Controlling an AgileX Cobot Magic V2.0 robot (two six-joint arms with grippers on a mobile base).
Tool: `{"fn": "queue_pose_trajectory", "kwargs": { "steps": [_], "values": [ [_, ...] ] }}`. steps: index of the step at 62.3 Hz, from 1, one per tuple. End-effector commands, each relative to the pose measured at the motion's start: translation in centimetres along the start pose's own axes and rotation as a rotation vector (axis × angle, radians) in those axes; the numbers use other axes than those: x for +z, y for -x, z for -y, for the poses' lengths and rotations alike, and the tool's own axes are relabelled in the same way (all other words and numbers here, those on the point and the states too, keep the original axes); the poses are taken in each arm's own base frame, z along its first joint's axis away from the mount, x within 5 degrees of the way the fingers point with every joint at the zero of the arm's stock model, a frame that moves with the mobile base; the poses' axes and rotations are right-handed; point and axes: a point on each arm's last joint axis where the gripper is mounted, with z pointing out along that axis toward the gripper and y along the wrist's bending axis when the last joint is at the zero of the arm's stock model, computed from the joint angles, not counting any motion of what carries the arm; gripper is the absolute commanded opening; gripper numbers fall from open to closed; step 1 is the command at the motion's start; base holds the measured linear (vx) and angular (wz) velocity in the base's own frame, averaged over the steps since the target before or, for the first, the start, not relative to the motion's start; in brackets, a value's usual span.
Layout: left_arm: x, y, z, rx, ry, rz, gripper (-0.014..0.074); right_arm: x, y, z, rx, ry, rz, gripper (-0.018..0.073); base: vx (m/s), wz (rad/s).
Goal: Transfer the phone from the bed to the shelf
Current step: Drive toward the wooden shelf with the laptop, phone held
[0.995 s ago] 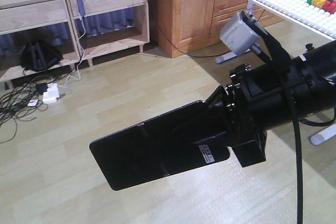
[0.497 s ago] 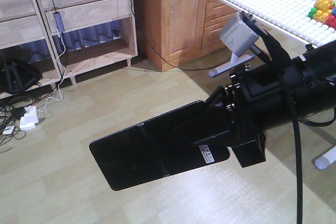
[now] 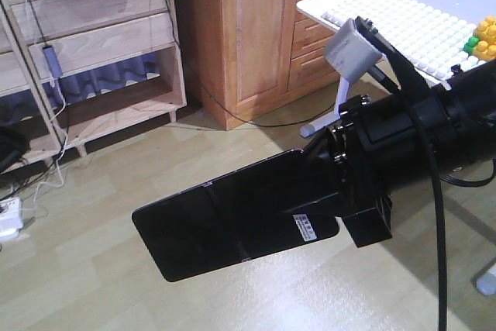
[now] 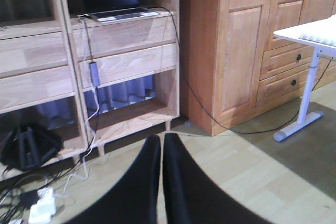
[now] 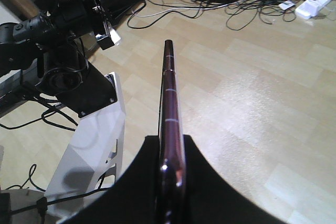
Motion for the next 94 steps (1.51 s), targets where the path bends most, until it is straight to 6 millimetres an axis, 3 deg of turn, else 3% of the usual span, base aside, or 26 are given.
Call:
{"fn": "queue_pose_trajectory", "kwargs": {
  "steps": [1,43,94],
  "values": [
    [-0.03,0.50,-0.03,-0.009,0.003,0.075,0.0001,-1.12,0.95,-1.85,-0.025,0.069,0.061,-0.0002,0.41,-0.09],
    [-0.03,0.50,-0.03,-0.009,0.003,0.075,0.0001,-1.12,0.95,-1.85,-0.025,0.069,0.061,-0.0002,0.43,-0.02],
    [-0.03,0.50,-0.03,-0.009,0.003,0.075,0.0001,-1.12,0.95,-1.85,-0.025,0.069,0.061,-0.0002,0.44,0.21]
  ]
}}
